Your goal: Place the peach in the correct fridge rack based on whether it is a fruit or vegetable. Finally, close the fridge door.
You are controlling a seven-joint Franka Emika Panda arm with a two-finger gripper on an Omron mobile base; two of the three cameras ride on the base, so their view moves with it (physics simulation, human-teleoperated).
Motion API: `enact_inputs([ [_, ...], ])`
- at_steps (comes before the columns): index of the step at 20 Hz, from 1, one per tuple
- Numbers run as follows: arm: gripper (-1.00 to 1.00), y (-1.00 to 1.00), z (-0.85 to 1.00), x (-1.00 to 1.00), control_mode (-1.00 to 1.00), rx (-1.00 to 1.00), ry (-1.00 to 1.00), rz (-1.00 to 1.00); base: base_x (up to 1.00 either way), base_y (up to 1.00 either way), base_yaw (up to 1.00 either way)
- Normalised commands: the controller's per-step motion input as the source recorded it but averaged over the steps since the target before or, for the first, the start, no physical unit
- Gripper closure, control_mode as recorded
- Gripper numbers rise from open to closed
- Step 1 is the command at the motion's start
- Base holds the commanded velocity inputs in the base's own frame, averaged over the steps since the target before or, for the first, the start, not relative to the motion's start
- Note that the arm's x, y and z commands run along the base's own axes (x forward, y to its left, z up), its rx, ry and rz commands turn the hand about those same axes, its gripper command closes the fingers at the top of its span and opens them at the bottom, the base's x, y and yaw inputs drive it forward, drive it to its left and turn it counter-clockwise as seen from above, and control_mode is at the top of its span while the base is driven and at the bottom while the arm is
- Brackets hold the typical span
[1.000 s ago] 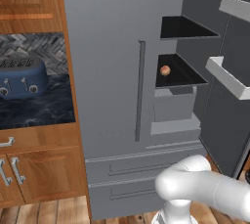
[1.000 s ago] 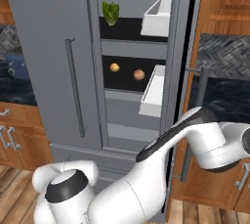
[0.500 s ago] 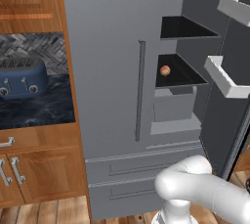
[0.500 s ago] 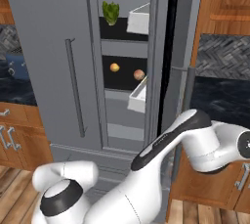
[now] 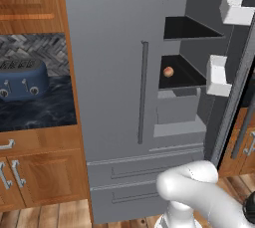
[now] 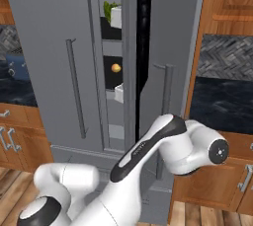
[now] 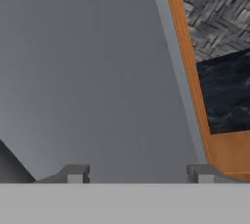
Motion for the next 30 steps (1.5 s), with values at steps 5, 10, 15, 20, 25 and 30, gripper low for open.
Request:
enact_inputs([
  [5,-1.0,1.0,0.01,0.5,-1.0,0.0,-0.13,0.0,0.0,0.0,0.0],
  [10,-1.0,1.0,0.07,0.46,-1.0,0.0,-0.1,0.0,0.0,0.0,0.0],
  [15,-1.0,1.0,0.11,0.48,-1.0,0.0,-0.12,-0.01,0.0,0.0,0.0],
  [20,-1.0,1.0,0.21,0.44,-1.0,0.0,-0.11,-0.09,0.0,0.0,0.0],
  [25,-1.0,0.87,0.23,0.61,-1.0,0.0,-0.07,-0.14,0.0,0.0,0.0],
  [30,-1.0,0.63,0.33,0.62,-1.0,0.0,-0.07,-0.15,0.0,0.0,0.0],
])
